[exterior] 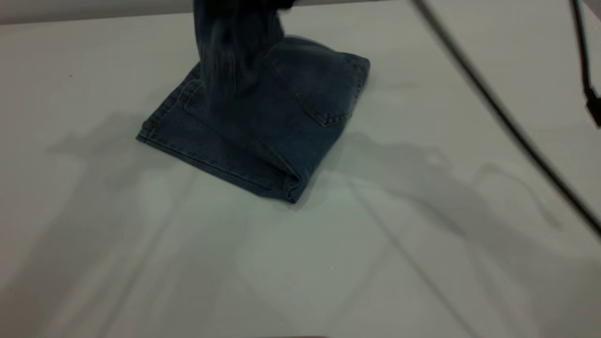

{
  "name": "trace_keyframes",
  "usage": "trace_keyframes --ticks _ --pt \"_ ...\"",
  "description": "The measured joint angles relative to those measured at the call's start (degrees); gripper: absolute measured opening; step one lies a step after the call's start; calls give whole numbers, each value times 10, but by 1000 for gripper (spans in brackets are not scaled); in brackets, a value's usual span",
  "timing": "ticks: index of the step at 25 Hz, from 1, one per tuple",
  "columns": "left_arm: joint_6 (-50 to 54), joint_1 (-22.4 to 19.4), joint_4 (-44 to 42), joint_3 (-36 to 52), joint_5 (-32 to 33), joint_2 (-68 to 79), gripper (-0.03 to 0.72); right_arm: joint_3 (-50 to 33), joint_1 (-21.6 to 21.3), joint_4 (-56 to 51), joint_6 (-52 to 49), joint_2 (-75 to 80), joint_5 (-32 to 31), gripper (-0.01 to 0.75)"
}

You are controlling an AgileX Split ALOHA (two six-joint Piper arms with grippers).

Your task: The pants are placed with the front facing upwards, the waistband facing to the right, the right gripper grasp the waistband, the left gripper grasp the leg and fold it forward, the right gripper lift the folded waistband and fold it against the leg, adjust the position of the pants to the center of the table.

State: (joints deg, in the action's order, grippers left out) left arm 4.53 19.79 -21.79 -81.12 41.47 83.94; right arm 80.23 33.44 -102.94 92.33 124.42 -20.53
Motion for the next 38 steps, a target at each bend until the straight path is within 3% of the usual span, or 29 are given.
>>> trace_keyframes --ticks 8,10,16,18,20,24,27,31,33,38 --pt "0 0 38 1 11 -3 442 74 4 -4 -24 90 10 113" --pt "0 0 40 1 11 -3 442 82 5 -4 -26 93 8 185" --pt "0 0 40 1 11 -3 442 87 8 8 -54 81 -10 568" --pt "0 0 40 1 11 -3 442 87 10 32 -105 68 -15 622" --pt "-1 0 40 1 10 -3 442 96 15 87 -171 57 -28 624" --pt "-1 0 40 1 9 -3 442 155 32 270 -359 54 -128 550" --pt "-1 0 40 1 9 -3 442 214 48 446 -578 54 -181 507" --pt "-1 0 40 1 9 -3 442 259 68 643 -923 54 -183 475" --pt "-1 0 40 1 9 -3 442 279 74 700 -1053 59 -181 454" --pt "-2 0 40 1 10 -3 442 341 77 736 -1211 103 -184 421"
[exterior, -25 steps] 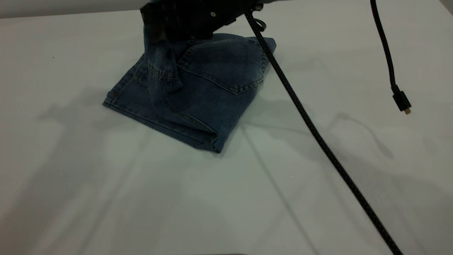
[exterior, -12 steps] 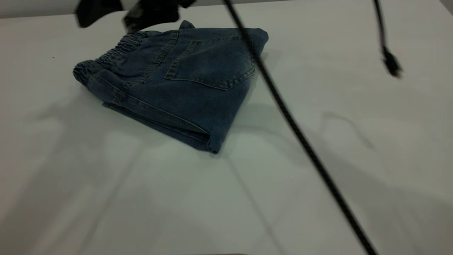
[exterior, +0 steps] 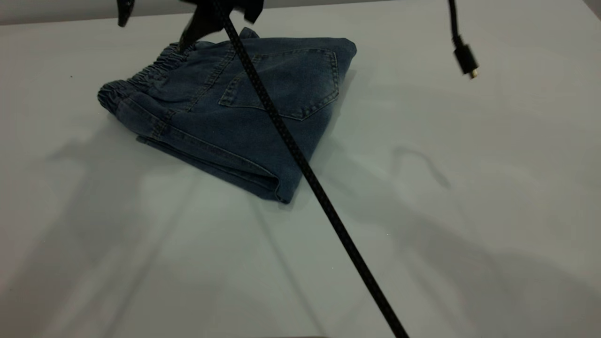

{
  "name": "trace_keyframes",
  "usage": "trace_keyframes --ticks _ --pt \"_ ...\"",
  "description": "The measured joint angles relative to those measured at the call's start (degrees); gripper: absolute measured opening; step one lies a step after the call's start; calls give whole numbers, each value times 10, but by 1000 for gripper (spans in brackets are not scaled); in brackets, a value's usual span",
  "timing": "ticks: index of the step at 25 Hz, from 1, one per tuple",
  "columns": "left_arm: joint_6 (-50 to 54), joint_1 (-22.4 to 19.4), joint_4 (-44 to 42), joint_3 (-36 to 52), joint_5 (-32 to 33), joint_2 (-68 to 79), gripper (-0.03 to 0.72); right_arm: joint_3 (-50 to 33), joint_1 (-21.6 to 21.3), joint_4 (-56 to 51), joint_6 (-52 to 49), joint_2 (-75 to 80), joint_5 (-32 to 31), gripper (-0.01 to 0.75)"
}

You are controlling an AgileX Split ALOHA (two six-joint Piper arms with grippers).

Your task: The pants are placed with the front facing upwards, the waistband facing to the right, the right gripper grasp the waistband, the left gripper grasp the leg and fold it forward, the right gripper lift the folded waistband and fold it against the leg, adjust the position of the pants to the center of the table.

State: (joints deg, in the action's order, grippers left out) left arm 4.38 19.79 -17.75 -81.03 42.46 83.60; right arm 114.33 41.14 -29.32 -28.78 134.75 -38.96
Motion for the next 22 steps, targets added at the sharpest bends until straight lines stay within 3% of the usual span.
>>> trace_keyframes --ticks 9,16,22 --pt "0 0 17 0 2 0 442 114 -8 4 -167 146 -41 386" --pt "0 0 27 0 12 0 442 120 -18 64 -251 172 -57 384" --pt "-6 0 27 0 16 0 442 125 -12 147 -267 177 -133 381"
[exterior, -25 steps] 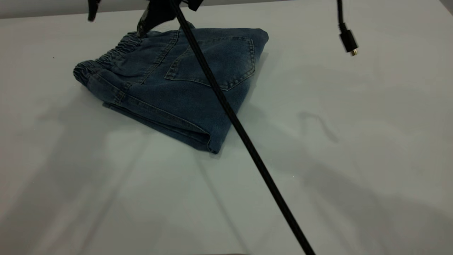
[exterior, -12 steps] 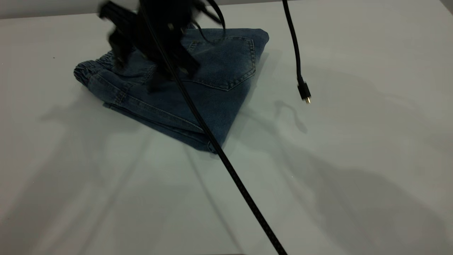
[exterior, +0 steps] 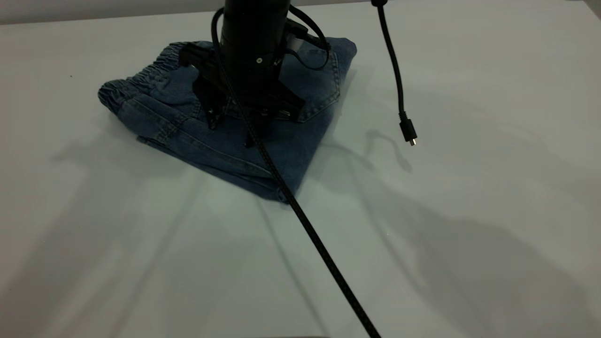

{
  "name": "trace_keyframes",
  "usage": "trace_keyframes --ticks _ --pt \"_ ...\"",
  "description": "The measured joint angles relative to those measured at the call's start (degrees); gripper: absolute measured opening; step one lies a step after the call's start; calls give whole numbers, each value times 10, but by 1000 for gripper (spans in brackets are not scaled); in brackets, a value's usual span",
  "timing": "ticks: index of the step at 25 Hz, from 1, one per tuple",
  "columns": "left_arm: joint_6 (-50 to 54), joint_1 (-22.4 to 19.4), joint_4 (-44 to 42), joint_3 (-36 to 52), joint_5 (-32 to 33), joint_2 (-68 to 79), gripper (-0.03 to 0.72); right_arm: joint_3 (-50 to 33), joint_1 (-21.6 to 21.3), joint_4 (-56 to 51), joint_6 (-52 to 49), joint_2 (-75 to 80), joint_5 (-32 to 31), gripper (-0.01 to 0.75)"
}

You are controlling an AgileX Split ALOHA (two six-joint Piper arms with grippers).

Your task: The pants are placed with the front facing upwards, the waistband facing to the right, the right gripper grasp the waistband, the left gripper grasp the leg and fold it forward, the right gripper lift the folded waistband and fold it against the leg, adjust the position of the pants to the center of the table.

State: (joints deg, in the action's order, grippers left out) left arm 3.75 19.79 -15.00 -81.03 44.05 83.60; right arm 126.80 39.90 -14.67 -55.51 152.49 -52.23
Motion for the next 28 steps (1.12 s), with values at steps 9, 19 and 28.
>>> trace_keyframes --ticks 9,19,28 --pt "-2 0 0 0 0 0 442 5 19 73 122 0 -79 379" --pt "-2 0 0 0 0 0 442 7 24 200 235 -1 -161 379" --pt "-3 0 13 0 10 -13 442 33 24 209 330 -85 -176 379"
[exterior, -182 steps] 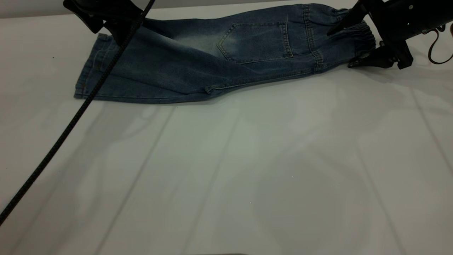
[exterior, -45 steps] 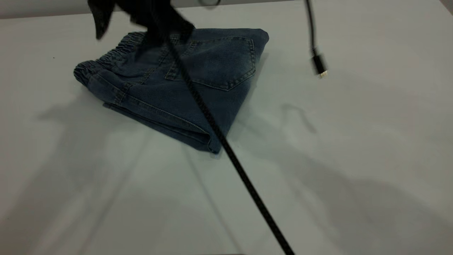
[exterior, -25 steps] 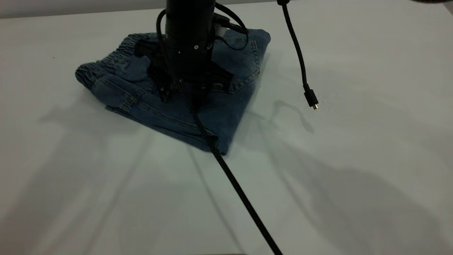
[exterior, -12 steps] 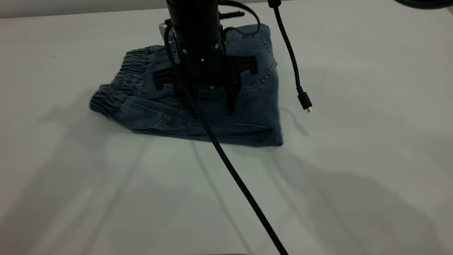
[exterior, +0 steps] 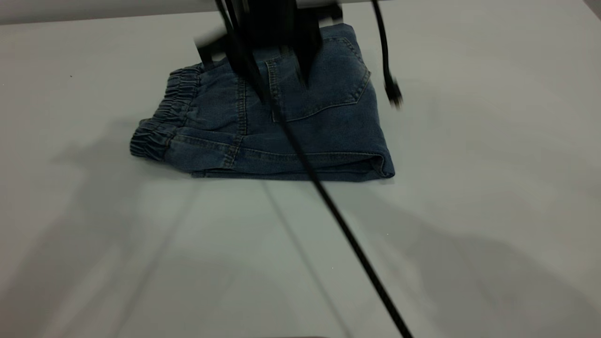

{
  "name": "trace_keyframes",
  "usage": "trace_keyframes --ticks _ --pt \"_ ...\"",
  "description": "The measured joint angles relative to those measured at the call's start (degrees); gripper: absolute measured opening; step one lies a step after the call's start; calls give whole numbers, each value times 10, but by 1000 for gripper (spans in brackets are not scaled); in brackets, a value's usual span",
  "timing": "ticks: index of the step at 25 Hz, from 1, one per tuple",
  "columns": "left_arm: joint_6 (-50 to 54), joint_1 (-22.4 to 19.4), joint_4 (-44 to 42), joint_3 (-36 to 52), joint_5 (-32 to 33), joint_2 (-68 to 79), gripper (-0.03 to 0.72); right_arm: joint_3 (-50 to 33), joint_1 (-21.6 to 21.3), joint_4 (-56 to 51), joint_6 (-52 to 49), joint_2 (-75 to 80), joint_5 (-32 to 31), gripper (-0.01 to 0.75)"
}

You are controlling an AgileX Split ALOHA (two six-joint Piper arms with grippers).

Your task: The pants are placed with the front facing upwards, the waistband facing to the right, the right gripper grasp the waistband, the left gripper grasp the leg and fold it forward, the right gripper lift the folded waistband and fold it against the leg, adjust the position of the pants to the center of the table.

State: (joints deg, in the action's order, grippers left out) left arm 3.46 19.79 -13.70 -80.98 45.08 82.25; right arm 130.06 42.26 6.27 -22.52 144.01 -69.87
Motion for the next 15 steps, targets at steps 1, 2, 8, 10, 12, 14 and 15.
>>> trace_keyframes --ticks 1,2,8,10,12,14,15 --pt "-1 0 8 0 4 -9 442 0 0 -6 16 -20 -1 379" --pt "-2 0 16 0 6 -24 442 0 0 -16 30 -45 -3 379" --pt "-38 0 43 0 40 -134 442 0 0 -91 115 -197 -12 379" --pt "-44 0 48 0 77 -168 442 0 0 -111 142 -246 -17 379" --pt "-46 0 51 0 114 -196 442 0 0 -127 167 -299 -20 379" --pt "-47 0 54 0 154 -226 442 1 0 -134 185 -346 -22 379" --pt "-47 0 56 0 175 -239 442 1 0 -134 194 -371 -24 379"
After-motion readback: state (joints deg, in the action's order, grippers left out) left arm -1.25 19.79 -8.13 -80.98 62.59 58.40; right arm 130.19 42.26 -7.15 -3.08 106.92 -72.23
